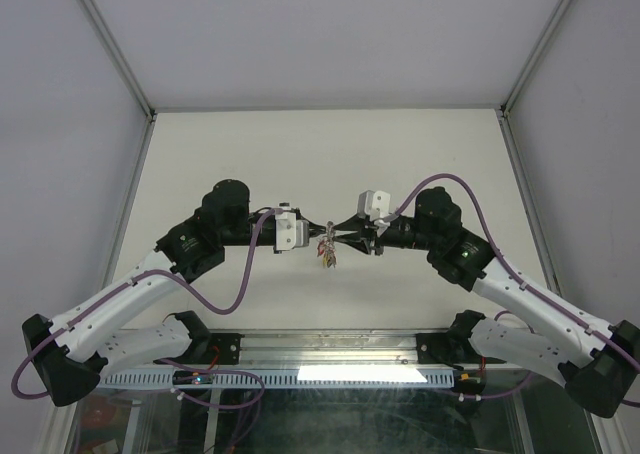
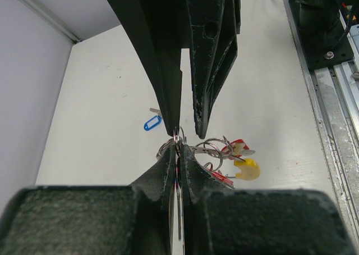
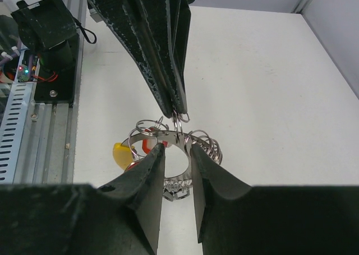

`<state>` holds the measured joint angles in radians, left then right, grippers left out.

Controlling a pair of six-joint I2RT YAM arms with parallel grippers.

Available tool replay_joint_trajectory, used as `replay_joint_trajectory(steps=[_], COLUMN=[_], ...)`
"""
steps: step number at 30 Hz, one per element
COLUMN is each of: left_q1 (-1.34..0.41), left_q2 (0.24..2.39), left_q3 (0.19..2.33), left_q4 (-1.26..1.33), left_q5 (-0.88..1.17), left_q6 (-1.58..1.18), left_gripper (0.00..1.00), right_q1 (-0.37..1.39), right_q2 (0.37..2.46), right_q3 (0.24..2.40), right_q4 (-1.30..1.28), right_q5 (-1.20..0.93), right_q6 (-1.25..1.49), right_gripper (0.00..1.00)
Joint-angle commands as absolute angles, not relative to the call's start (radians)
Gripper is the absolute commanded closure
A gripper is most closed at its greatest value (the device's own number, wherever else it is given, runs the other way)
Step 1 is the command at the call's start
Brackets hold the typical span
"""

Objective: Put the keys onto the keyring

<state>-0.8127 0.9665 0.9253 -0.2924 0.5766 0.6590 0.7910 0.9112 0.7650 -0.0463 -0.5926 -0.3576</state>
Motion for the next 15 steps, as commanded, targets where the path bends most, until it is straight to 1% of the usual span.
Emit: replay_joint_trajectory(steps=[1,15], left_q1=[-0.821,-0.821], left_q2=[0.962,0.977], left_q3=[0.976,0.99], left_q4=[-0.247,-0.271], left_q5=[0.595,0.62], left_q6=[0.672,0.675], left_gripper=[1.0,1.0], right_q1=[0.795,0.796], right_q2=[0.916,0.93], right_q3=[0.818,0.816], right_q4=[0.019,0.058], right_q5=[-0.645,-0.647], right_q6=[-0.355,-0.346], right_gripper=[0.72,0.73])
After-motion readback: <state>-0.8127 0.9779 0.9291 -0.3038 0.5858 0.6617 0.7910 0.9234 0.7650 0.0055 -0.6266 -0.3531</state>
